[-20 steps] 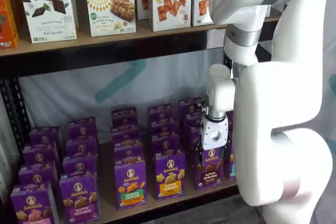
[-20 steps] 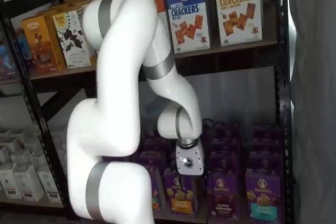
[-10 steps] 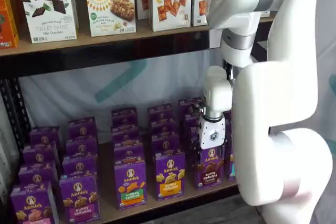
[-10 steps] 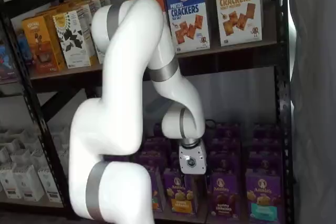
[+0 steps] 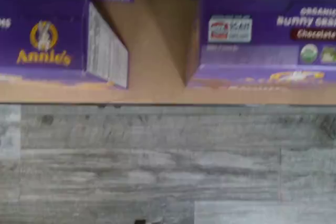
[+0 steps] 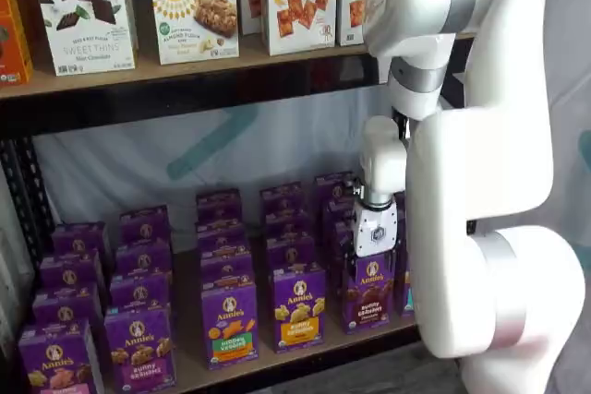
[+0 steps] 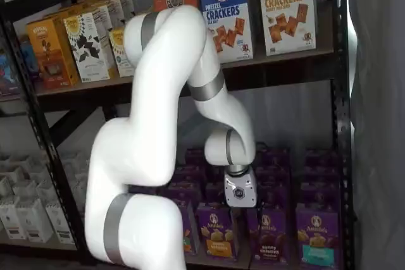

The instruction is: Pick up the purple box with a brown patch in the center, on the bottom shelf, the fifth box from the left

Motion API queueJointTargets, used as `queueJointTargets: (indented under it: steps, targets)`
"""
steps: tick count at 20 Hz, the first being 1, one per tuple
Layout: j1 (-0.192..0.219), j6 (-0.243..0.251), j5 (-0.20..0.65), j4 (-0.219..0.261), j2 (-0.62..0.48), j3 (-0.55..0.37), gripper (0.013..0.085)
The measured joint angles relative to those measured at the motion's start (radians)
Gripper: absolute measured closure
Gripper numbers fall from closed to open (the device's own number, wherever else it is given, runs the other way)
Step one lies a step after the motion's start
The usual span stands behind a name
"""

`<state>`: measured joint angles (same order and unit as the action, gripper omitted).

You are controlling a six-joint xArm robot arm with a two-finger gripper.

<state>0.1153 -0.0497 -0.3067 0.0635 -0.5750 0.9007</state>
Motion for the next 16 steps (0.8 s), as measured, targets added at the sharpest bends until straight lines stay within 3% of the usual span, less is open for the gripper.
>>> queueJointTargets:
  steps: [4, 8, 14, 16]
  targets:
    - [0.014, -0.002, 0.011, 0.012, -0.038, 0.045, 0.013]
    - [0.018, -0.034, 0.005, -0.016, -0.066, 0.083, 0.013]
    - [0.03, -0.052, 0.011, -0.023, -0.091, 0.12, 0.013]
    - [0.032, -0.08, 0.004, -0.051, -0.095, 0.13, 0.013]
